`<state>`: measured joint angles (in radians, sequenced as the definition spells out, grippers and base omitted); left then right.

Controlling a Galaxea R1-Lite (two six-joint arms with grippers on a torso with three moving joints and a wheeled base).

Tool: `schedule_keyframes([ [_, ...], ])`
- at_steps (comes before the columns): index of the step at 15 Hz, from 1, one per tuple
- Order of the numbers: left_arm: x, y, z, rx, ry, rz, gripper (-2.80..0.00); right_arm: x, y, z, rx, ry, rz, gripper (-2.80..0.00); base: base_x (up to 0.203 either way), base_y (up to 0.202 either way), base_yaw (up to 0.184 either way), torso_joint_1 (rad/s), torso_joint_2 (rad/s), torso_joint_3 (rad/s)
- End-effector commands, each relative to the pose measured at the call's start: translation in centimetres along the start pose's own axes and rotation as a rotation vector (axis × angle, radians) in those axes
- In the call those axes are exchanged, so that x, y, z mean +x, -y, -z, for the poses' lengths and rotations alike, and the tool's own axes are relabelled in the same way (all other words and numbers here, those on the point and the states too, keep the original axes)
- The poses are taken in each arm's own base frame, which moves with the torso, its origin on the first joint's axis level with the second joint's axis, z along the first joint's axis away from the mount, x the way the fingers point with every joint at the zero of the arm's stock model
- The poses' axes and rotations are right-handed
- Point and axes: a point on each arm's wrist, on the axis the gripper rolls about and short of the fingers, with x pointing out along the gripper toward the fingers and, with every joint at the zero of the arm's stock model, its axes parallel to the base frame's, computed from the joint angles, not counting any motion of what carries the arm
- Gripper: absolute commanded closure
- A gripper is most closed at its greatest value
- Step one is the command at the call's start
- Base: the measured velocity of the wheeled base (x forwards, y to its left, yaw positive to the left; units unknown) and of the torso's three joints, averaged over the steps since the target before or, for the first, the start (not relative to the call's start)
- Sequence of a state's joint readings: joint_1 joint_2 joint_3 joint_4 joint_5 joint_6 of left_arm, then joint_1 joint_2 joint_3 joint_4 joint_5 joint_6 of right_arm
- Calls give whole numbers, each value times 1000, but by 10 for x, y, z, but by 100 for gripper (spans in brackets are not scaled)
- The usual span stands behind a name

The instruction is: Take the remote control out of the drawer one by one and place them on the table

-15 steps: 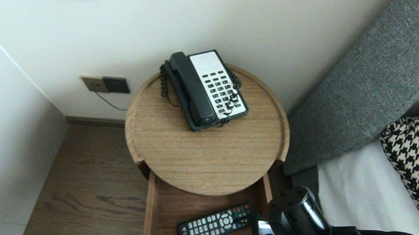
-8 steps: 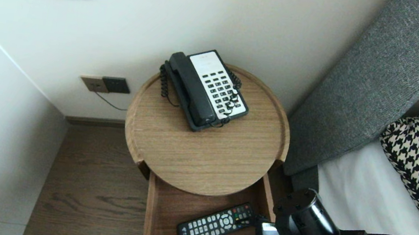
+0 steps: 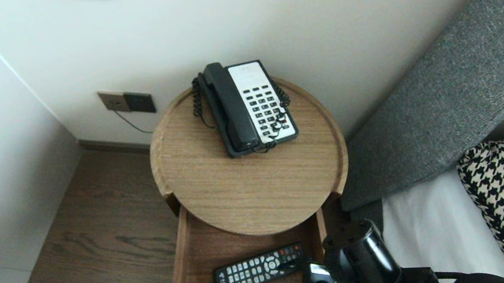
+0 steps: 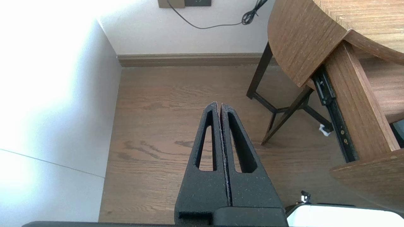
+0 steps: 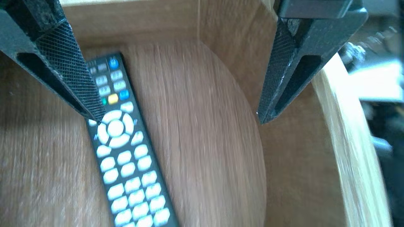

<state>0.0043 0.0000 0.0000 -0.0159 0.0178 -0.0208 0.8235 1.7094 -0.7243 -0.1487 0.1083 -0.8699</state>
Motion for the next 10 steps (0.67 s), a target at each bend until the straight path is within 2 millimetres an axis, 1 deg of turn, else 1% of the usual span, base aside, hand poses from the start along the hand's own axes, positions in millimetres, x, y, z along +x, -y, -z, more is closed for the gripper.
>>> schedule_keyframes([
  [1, 0, 0, 0, -1, 2, -1, 0, 2, 6, 0, 31, 17, -8, -280, 0, 0, 0, 0, 0, 0],
  [3, 0, 0, 0, -1, 0, -1, 0, 2, 13, 8, 65, 26, -16, -280, 0, 0, 0, 0, 0, 0],
  [5, 0, 0, 0, -1, 2, -1, 0, 2, 17, 8, 96, 27, -27, -280, 0, 0, 0, 0, 0, 0],
  [8, 0, 0, 0, -1, 3, -1, 0, 2, 17, 6, 172, 20, -51, -280, 0, 0, 0, 0, 0, 0],
  [10, 0, 0, 0, -1, 1, -1, 0, 9, 17, 6, 176, 17, -67, -280, 0, 0, 0, 0, 0, 0],
])
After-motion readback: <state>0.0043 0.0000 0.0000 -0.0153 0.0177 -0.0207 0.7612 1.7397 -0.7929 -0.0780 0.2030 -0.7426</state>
